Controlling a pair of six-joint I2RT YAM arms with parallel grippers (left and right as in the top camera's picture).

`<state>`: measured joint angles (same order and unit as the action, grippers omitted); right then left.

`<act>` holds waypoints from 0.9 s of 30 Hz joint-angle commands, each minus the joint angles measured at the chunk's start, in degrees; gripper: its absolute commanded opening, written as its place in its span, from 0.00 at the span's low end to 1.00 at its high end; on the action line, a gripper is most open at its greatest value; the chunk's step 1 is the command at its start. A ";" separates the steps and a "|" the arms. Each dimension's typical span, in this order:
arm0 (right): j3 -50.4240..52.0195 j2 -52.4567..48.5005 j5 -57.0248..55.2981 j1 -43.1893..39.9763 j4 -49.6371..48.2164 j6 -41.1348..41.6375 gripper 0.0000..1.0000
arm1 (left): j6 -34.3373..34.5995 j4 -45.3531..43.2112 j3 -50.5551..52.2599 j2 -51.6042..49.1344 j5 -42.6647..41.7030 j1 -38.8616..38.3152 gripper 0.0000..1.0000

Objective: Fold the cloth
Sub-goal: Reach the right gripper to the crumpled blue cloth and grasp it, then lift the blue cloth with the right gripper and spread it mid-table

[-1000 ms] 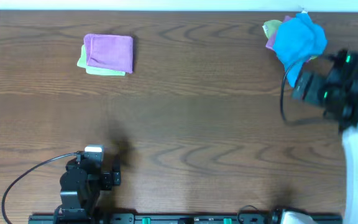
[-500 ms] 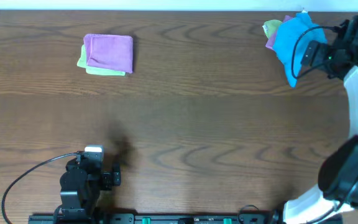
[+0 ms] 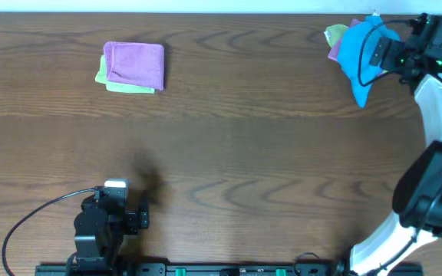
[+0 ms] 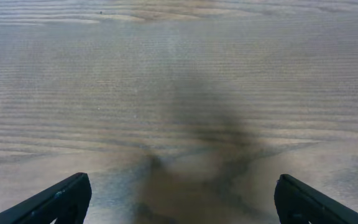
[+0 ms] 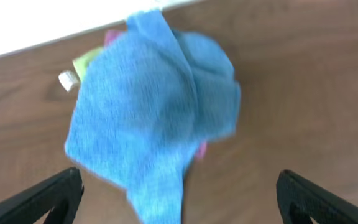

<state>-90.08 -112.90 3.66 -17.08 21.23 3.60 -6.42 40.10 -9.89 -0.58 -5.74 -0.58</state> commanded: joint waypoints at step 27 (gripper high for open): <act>-1.03 -12.26 5.84 -0.11 -7.50 3.21 0.18 | -0.44 0.28 0.52 0.37 0.37 0.22 0.95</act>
<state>-90.19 -124.36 9.26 -17.08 13.23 6.66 -6.42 40.10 -9.89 -0.58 -5.74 -0.58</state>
